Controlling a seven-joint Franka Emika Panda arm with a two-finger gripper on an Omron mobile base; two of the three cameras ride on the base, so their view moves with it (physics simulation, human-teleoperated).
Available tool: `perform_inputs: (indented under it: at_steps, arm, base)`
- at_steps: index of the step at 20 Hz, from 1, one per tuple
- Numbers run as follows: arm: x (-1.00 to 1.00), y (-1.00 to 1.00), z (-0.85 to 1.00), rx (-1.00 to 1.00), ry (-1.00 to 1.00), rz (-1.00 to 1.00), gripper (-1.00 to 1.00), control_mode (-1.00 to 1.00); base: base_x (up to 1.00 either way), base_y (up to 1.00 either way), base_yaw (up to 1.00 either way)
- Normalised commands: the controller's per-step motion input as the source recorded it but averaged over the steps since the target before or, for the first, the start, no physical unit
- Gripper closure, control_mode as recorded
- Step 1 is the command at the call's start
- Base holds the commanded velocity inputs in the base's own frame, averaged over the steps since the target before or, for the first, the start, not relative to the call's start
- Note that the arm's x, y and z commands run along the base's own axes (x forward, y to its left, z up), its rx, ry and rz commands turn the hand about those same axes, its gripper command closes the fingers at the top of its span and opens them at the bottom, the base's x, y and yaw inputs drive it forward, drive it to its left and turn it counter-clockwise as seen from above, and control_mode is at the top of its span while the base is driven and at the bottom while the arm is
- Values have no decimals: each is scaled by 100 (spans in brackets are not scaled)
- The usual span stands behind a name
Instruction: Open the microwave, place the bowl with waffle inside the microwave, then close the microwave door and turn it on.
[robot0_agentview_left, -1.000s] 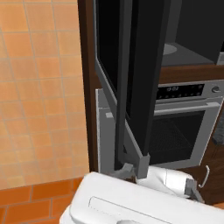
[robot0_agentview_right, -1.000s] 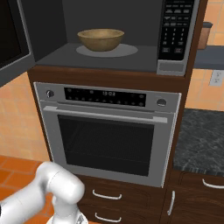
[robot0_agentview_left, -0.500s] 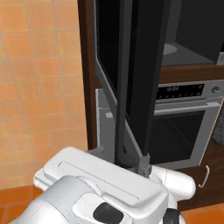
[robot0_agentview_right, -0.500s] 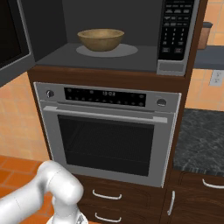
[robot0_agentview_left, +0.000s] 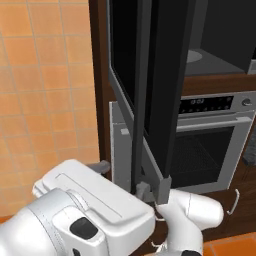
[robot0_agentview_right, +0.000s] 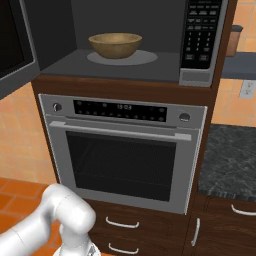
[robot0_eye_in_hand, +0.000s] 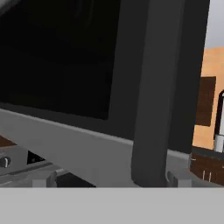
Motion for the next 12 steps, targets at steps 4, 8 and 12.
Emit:
perform_inputs:
  at_steps: [4, 8, 12]
  arm:
    - [-14, -17, 11, -1, -2, -7, -100, -100]
    - [-7, -27, 13, 0, 0, -3, -100, -100]
    - [-2, -38, 22, 0, 1, 0, -100, -100]
  base:
    - [0, 0, 0]
    - [0, 0, 0]
    - [0, 0, 0]
